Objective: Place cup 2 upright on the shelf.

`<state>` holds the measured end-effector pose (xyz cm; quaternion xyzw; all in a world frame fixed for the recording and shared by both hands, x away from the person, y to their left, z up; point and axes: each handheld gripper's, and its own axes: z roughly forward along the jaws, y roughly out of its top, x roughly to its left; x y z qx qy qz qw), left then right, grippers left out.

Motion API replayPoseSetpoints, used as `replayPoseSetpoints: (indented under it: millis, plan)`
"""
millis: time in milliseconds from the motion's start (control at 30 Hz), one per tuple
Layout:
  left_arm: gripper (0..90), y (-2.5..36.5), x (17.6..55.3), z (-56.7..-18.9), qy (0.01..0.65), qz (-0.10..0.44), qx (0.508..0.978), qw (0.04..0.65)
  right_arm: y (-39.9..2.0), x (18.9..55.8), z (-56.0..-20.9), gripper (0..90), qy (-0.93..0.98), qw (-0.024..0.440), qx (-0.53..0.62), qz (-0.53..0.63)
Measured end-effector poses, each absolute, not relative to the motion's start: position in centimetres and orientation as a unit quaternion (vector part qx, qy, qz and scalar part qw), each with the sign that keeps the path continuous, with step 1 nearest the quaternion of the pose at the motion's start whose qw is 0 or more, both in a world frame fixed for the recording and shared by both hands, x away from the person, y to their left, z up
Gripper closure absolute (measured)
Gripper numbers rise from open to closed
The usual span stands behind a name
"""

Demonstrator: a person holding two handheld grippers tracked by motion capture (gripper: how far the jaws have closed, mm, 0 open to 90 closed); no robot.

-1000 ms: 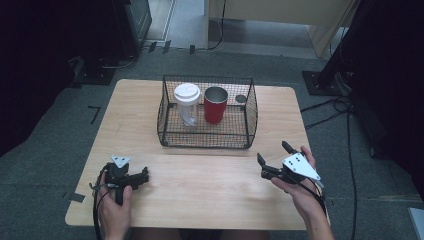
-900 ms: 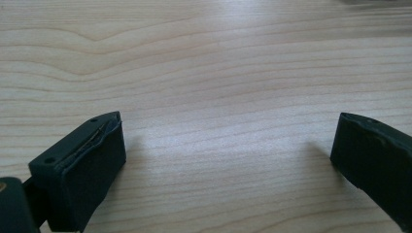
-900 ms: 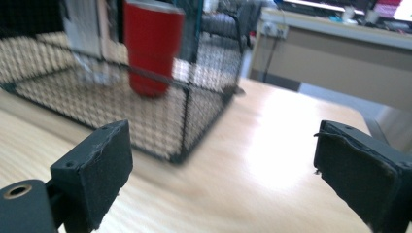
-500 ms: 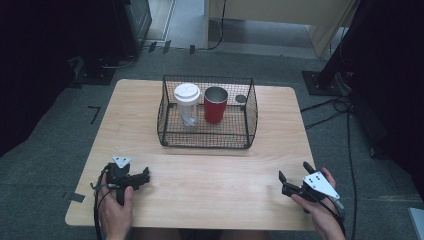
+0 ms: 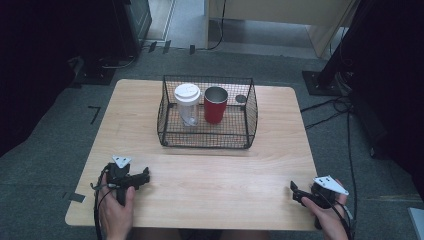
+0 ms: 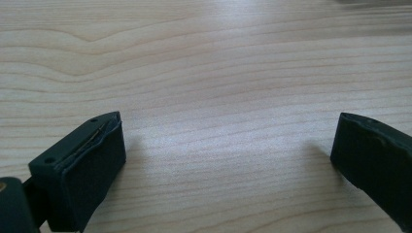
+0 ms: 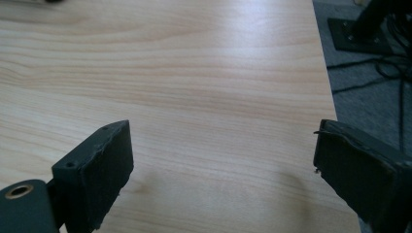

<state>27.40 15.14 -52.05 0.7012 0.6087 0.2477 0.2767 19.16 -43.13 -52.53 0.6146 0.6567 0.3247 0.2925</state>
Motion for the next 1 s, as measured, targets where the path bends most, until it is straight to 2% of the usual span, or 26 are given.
replayPoseSetpoints:
  millis: [300, 367, 1000]
  plan:
    - [0.1, 15.15, 27.4, -52.05, 0.609, 0.248, 0.701, 0.277, -42.29, 20.04, -52.75, 7.1, 0.674, 0.279, 0.618, 0.293]
    - [0.1, 15.15, 27.39, -52.05, 0.609, 0.248, 0.701, 0.277, -42.29, 20.16, -52.79, 6.7, 0.674, 0.259, 0.622, 0.302]
    - [0.1, 15.14, 27.39, -52.05, 0.609, 0.248, 0.701, 0.277, -42.28, 20.17, -52.79, 6.7, 0.675, 0.258, 0.622, 0.302]
